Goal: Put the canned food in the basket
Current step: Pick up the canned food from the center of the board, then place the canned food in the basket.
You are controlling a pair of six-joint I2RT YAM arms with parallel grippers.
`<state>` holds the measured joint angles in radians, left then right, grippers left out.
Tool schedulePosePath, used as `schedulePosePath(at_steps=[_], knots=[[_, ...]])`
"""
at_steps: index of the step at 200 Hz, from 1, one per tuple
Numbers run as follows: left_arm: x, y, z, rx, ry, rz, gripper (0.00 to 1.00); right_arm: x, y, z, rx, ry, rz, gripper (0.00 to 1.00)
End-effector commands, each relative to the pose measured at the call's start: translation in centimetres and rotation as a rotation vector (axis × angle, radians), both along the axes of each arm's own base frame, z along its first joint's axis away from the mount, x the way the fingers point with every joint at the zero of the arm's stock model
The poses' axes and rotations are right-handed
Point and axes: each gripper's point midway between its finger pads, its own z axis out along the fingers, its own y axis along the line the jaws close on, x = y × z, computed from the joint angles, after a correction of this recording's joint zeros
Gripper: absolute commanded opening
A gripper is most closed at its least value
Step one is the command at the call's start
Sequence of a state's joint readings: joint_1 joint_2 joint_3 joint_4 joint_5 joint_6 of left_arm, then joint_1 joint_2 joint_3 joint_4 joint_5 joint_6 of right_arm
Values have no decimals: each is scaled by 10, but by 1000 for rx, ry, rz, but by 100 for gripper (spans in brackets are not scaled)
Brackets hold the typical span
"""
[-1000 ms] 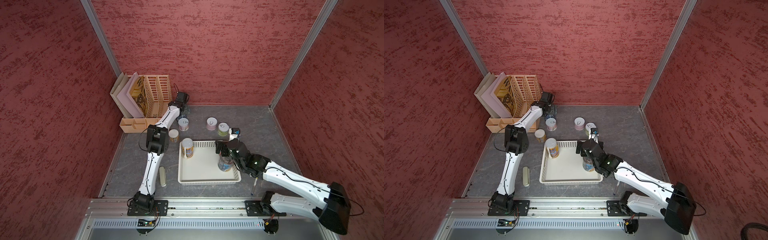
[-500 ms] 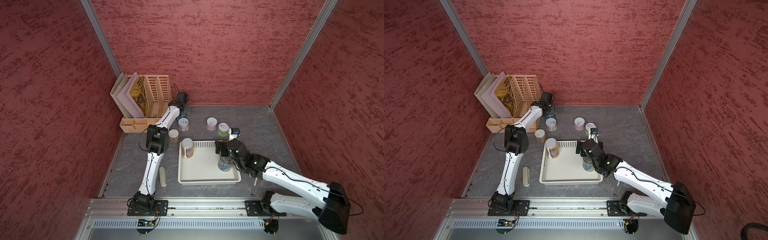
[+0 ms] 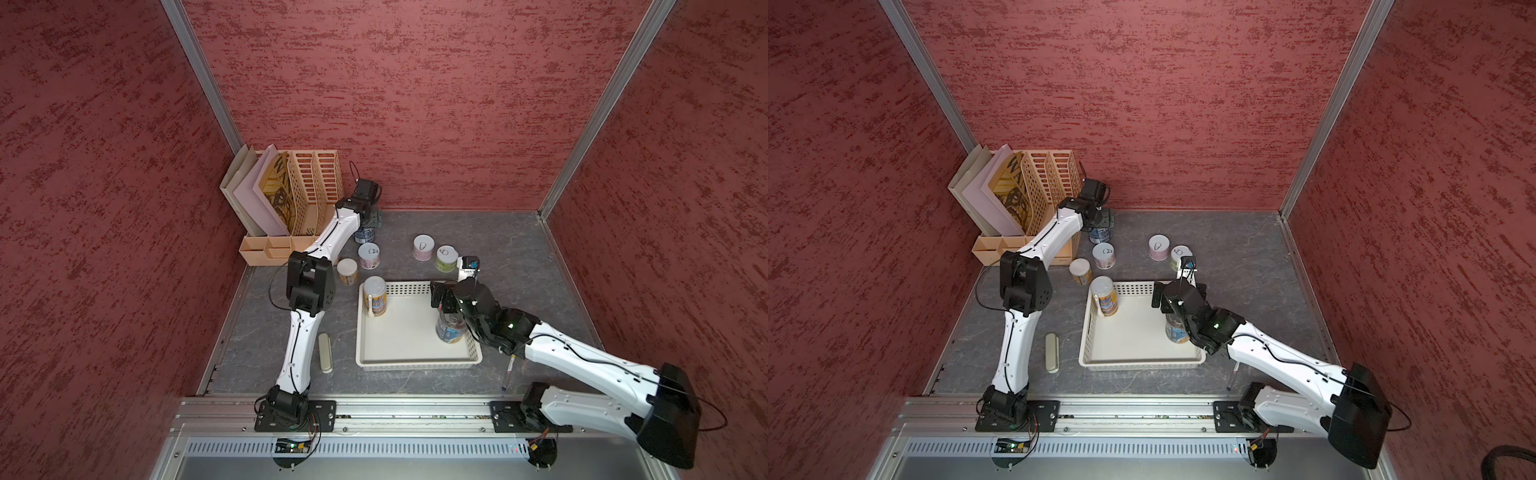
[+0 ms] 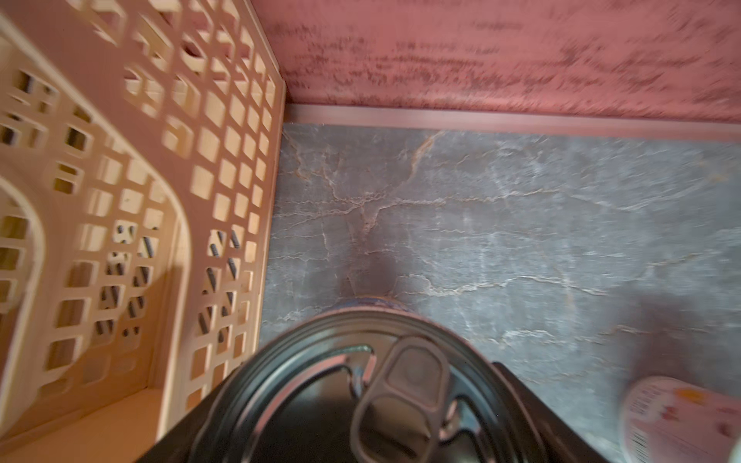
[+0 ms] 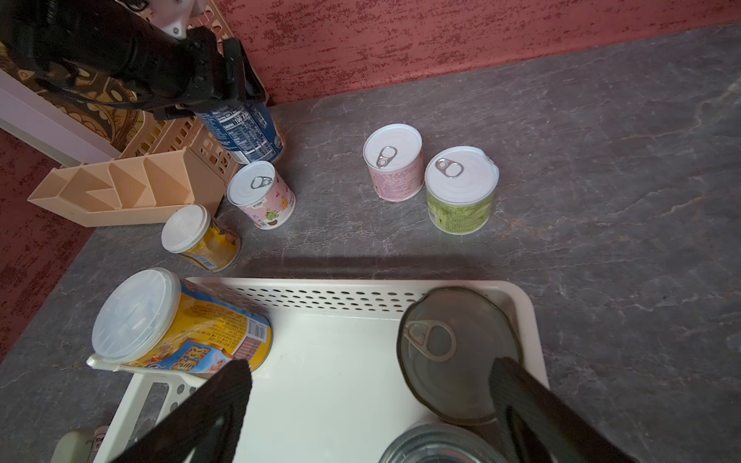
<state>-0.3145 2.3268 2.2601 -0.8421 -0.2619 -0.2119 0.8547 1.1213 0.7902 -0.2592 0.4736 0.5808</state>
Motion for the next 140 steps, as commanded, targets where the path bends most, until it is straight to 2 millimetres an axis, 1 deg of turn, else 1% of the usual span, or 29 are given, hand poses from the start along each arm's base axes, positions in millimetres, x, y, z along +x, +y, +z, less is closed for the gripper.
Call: schedulePosePath(at_steps=[1,29,45,69,91,112,140], knots=[[-7,-1,102,-52,-210,25,45,4,2,20,55,-30,-6,98],[-24,-4,134,-42,-247,19,45,3,0,21,53,-33,-11,98],[-37,-11,154,-49,-271,3,45,3,0,20,56,-33,-11,98],[-61,-25,183,-43,-310,-22,45,3,1,19,53,-30,-10,98],[-89,-37,207,-30,-339,-36,45,4,0,19,50,-31,-14,98],[-118,-49,222,-70,-355,-64,45,4,-1,18,49,-30,-18,98],[-158,-59,231,-166,-348,-89,45,3,-8,19,51,-41,-43,99]])
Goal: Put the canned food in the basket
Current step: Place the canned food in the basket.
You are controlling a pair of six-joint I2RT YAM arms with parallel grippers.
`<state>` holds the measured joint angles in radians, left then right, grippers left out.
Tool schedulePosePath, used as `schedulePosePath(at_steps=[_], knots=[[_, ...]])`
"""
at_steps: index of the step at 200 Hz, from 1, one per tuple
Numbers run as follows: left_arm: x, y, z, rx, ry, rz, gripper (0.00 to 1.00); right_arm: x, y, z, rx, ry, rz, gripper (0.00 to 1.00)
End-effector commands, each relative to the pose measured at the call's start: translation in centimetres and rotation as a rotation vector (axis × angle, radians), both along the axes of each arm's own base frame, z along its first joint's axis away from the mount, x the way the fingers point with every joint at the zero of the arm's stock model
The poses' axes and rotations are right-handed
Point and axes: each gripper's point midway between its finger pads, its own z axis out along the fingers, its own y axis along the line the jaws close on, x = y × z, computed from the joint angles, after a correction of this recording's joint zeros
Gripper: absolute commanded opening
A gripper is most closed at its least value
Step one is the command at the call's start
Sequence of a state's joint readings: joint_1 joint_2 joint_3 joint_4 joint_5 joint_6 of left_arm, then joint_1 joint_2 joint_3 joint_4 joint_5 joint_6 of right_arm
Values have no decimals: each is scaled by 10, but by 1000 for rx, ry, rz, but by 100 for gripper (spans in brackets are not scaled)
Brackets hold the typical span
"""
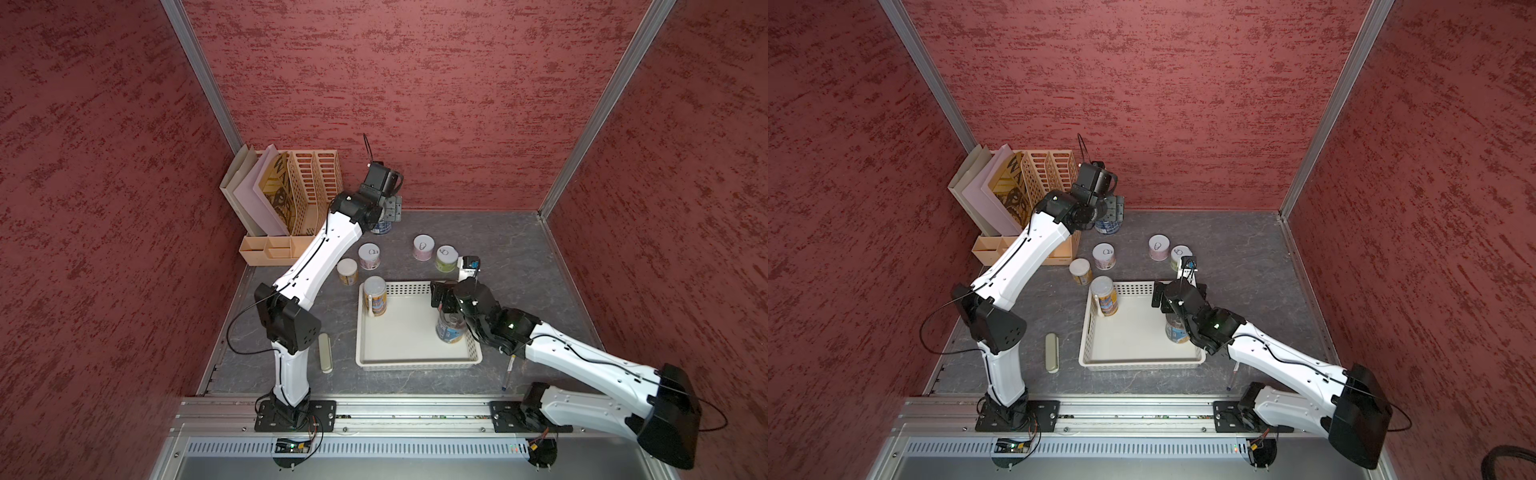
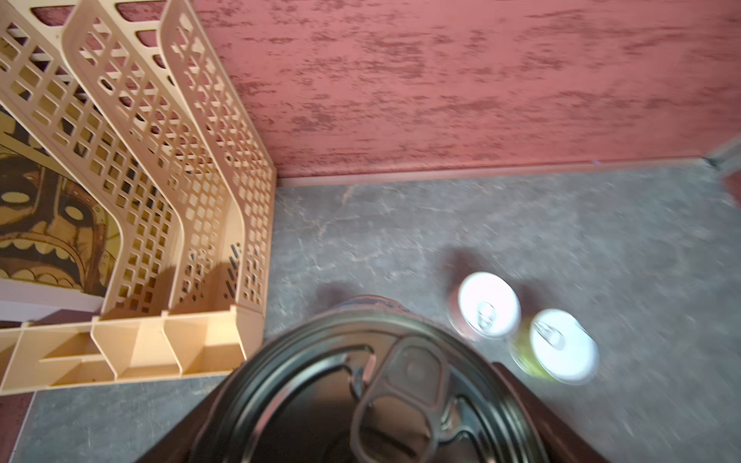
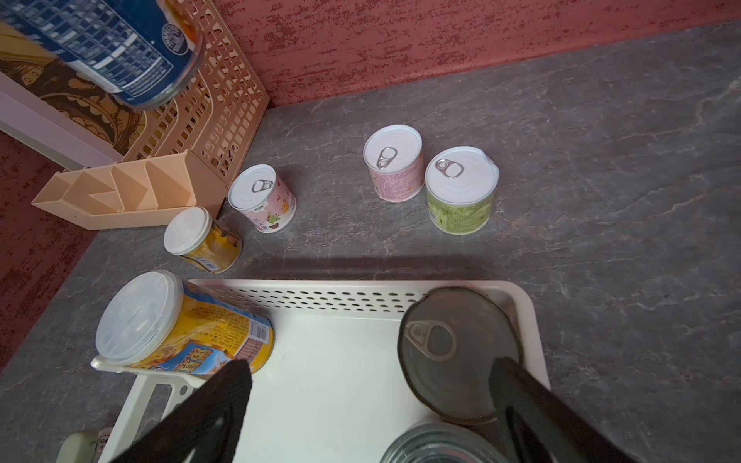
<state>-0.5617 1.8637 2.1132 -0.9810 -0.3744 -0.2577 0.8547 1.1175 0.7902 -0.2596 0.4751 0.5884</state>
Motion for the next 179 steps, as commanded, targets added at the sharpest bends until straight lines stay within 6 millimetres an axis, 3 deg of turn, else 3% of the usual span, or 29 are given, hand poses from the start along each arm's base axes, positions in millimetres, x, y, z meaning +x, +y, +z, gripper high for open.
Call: schedulePosePath(at_steps=[1,53,98,141,179], knots=[[-28,8,62,-149,-140,36,45,3,-8,18,43,-41,-40,99],[-104,-16,57,-270,-87,-84,45,-3,-28,28,108,-123,-90,98],[-156,-49,31,-257,-41,-219,45,-3,-41,33,115,-147,-126,98],[-187,-63,12,-216,-38,-284,44,-3,-41,30,117,-137,-126,99],[-197,-64,-28,-215,9,-307,44,-4,-46,30,132,-139,-144,98]])
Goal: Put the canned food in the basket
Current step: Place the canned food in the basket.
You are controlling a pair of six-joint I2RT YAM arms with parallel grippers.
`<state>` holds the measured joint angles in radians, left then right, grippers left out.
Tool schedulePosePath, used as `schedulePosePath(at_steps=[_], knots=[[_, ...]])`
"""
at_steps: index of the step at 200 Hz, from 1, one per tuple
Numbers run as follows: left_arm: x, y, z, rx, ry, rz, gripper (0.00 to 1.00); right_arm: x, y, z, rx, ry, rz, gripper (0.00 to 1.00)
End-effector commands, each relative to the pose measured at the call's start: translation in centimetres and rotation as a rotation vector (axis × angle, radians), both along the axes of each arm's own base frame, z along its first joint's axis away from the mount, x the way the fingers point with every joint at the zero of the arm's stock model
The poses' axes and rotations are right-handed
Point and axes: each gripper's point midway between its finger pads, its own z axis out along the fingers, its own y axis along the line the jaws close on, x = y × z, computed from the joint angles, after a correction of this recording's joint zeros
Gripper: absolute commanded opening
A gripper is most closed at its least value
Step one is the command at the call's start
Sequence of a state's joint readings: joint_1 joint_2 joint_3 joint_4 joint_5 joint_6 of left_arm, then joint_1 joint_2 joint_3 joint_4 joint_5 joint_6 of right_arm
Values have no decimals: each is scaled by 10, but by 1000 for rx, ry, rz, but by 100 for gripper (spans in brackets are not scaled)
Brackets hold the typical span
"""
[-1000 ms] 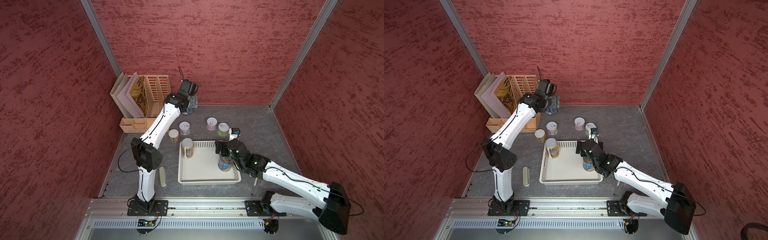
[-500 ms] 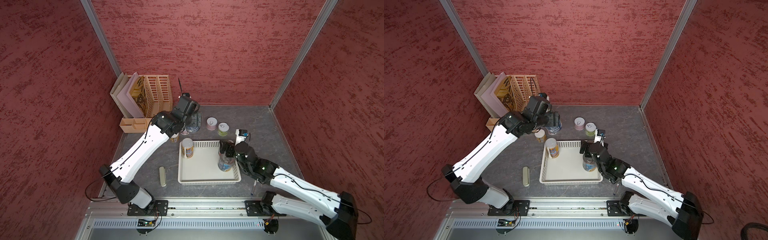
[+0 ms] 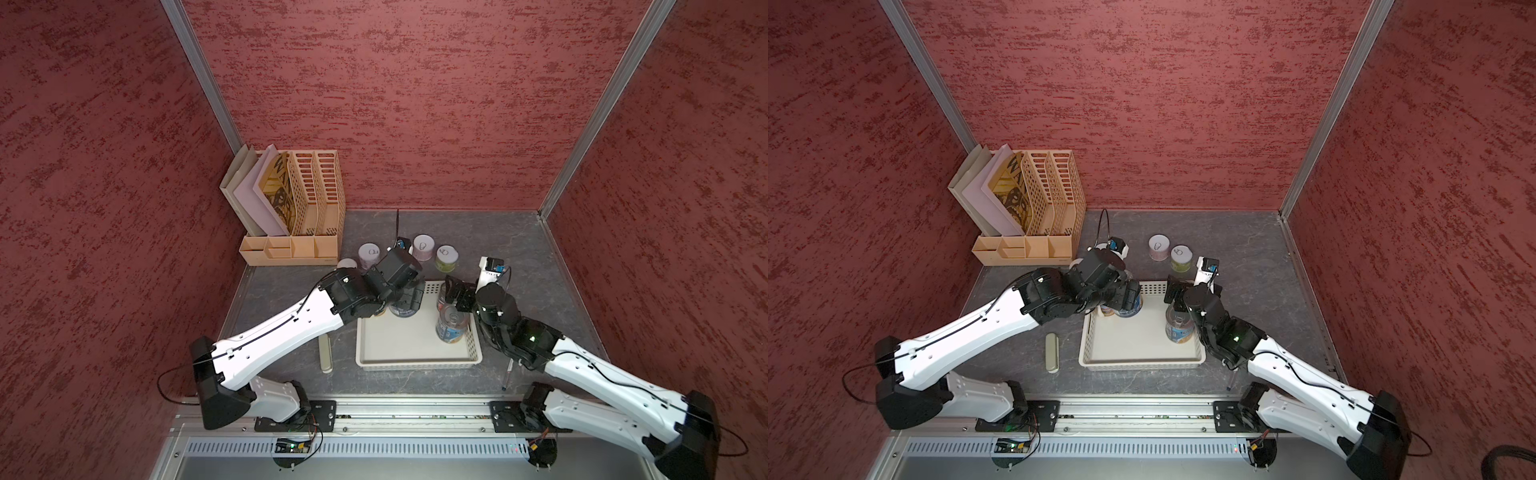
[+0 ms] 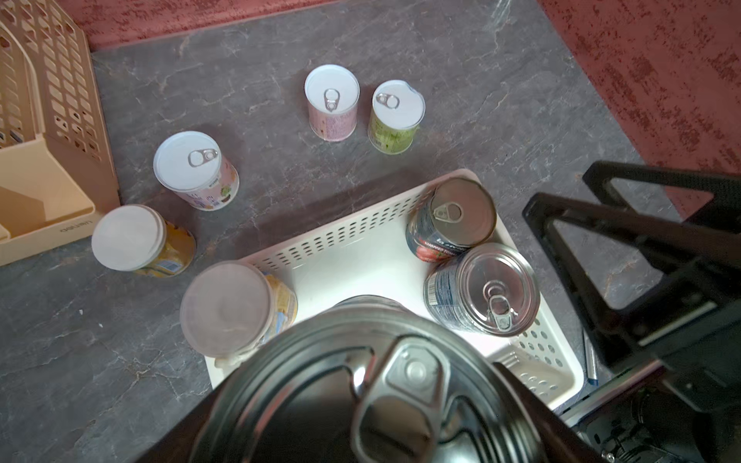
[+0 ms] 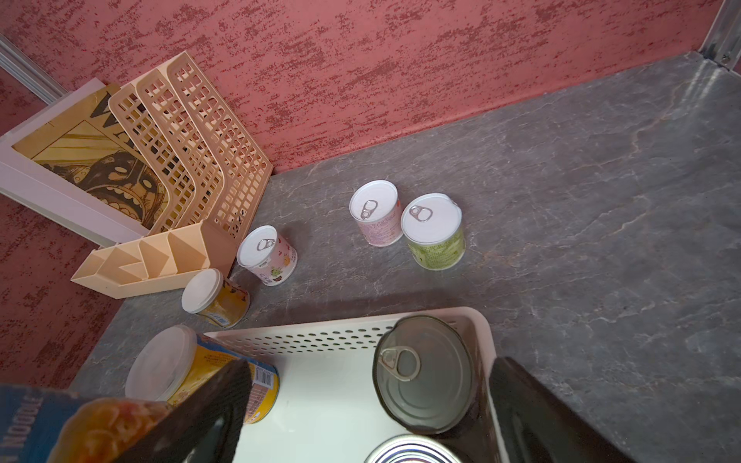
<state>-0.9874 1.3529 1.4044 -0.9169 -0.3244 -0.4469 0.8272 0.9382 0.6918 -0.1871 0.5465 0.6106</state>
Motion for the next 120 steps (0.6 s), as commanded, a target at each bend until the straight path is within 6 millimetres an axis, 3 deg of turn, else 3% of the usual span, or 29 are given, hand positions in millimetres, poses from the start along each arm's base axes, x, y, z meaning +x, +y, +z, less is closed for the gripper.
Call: schedulePosePath(at_steps=[1,38,84,120], knots=[[11,-4,37,-169,-125,41,44,2,-10,1,23,-13,-45,98],[6,4,1,-163,-98,48,44,0,-20,2,48,-25,-71,99],[9,20,-49,-128,-37,83,44,1,-18,0,42,-15,-66,99],[12,34,-73,-102,-15,103,43,3,-16,-2,35,-8,-63,98]])
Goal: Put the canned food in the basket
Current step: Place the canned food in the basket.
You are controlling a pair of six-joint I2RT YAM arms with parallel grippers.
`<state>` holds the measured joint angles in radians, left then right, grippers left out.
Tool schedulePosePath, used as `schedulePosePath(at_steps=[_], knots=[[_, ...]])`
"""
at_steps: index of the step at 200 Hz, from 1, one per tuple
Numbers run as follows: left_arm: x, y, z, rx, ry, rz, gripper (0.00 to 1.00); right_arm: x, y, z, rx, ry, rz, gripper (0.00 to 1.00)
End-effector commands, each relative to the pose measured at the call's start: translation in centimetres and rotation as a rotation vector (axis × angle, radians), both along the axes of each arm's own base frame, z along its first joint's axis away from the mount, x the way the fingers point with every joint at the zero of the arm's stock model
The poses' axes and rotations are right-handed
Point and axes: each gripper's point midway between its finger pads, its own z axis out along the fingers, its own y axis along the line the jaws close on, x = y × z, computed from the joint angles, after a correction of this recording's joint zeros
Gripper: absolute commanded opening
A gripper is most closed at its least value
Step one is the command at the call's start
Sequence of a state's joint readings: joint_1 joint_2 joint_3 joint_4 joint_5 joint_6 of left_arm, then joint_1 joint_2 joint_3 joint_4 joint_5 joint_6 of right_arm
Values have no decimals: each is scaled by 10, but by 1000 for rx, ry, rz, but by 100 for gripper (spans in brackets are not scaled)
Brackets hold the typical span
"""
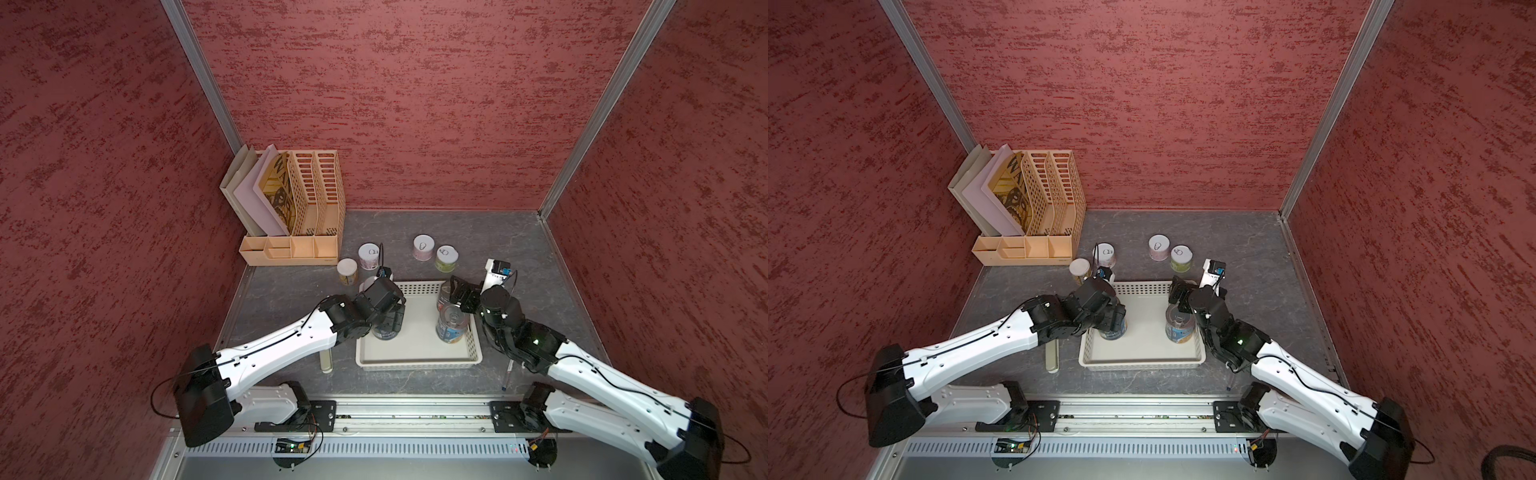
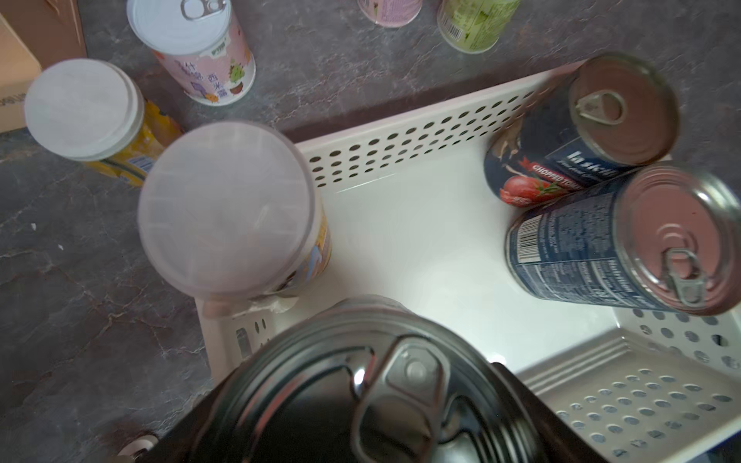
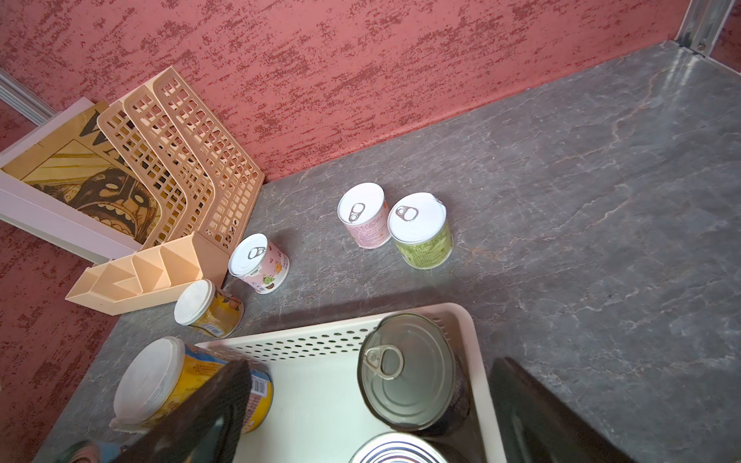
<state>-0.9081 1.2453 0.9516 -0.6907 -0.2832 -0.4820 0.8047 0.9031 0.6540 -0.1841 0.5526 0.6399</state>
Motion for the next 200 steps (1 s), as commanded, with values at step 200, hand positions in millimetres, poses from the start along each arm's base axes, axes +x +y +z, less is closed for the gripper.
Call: schedulePosePath(at_steps=[200], knots=[[32,34,-35,25,-112,119,45,7,4,-4,-13,15,-6,99]])
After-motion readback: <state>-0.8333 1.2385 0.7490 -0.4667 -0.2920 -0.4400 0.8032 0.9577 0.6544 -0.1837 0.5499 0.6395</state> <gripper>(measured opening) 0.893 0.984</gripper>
